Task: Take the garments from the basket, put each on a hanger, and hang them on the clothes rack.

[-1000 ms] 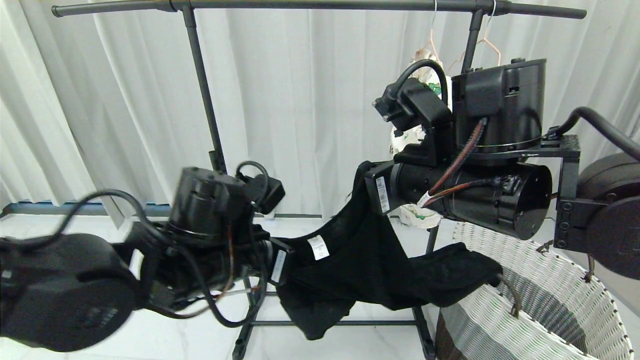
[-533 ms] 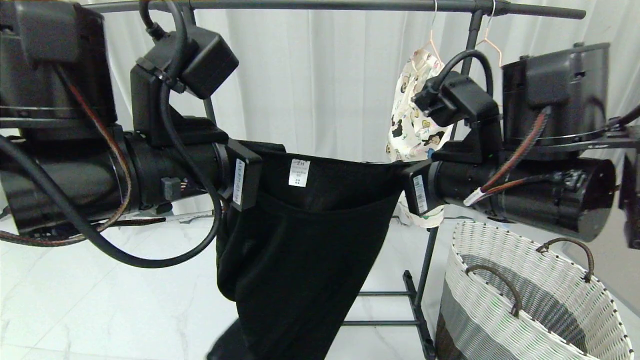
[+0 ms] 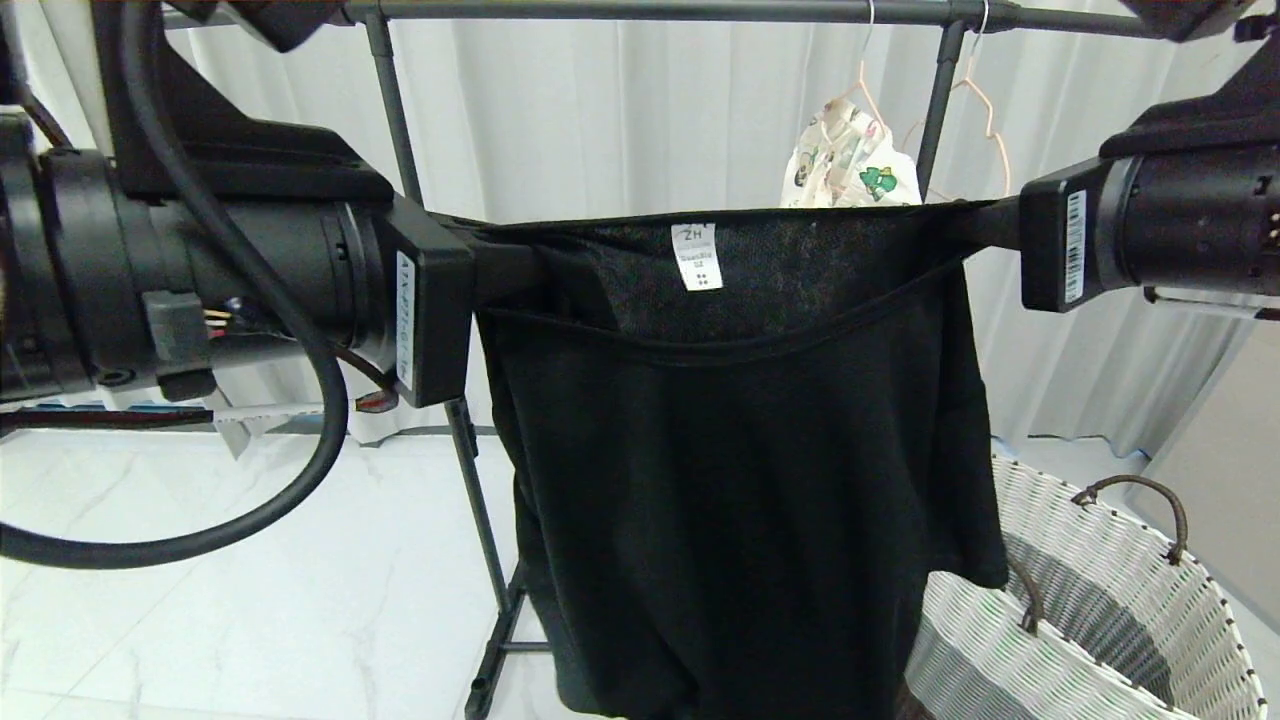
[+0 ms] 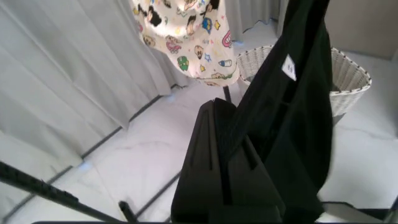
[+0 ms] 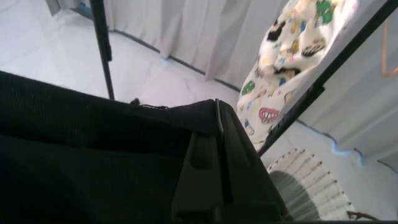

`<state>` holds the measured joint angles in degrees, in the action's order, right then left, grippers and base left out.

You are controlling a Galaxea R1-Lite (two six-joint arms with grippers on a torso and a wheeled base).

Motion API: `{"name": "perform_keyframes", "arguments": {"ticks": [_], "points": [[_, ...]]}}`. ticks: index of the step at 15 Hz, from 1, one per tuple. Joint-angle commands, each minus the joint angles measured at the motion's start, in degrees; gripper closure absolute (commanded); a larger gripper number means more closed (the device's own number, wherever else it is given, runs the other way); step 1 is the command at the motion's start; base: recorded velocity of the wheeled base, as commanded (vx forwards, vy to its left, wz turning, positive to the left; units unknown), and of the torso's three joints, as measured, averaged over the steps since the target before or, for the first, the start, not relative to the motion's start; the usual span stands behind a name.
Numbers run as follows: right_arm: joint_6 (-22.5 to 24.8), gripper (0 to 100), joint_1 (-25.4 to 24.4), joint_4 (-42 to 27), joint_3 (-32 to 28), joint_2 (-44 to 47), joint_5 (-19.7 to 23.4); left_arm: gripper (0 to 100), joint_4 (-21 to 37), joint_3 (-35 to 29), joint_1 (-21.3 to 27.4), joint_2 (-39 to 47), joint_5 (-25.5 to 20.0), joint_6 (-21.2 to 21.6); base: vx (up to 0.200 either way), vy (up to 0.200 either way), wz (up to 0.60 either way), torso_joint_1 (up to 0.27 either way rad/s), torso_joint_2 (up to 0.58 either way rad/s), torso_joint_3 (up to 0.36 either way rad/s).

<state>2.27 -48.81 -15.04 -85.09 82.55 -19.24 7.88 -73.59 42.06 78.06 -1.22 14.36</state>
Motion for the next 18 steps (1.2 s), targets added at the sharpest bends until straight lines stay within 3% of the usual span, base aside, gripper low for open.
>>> {"name": "perform_keyframes", "arguments": {"ticks": [1, 5, 7, 9, 10, 13, 18], "points": [[0.7, 100, -0.5, -0.6, -1.3, -1.3, 0.2, 100, -0.1, 0.0, 0.6, -0.4, 0.1, 2.2, 0.000, 0.000, 0.00, 0.000, 0.00, 0.000], [1.2, 100, -0.7, -4.6, -1.2, -3.5, 0.1, 100, -0.4, -0.5, 0.6, 1.1, -0.2, 7.3, 0.000, 0.000, 0.00, 0.000, 0.00, 0.000], [1.2, 100, -1.0, -13.8, -1.3, -8.3, 1.7, 100, -6.7, -1.4, 0.3, 5.4, -2.8, 9.6, 0.000, 0.000, 0.00, 0.000, 0.00, 0.000], [0.9, 100, -5.8, -19.8, -1.1, -10.9, 4.8, 100, -14.8, -2.2, 0.0, 9.7, -5.4, 10.1, 0.000, 0.000, 0.00, 0.000, 0.00, 0.000], [0.7, 100, -9.1, -21.9, -0.8, -11.4, 5.0, 100, -15.4, -3.5, 0.0, 11.4, -5.5, 10.1, 0.000, 0.000, 0.00, 0.000, 0.00, 0.000], [-1.1, 100, -16.5, -22.7, -0.3, -9.4, 5.0, 100, -15.4, -6.3, 0.3, 14.0, -5.6, 9.9, 0.000, 0.000, 0.00, 0.000, 0.00, 0.000], [-1.2, 100, -16.6, -22.7, -0.1, -8.9, 5.0, 100, -15.4, -5.8, 0.2, 13.0, -5.5, 9.3, 0.000, 0.000, 0.00, 0.000, 0.00, 0.000]]}}
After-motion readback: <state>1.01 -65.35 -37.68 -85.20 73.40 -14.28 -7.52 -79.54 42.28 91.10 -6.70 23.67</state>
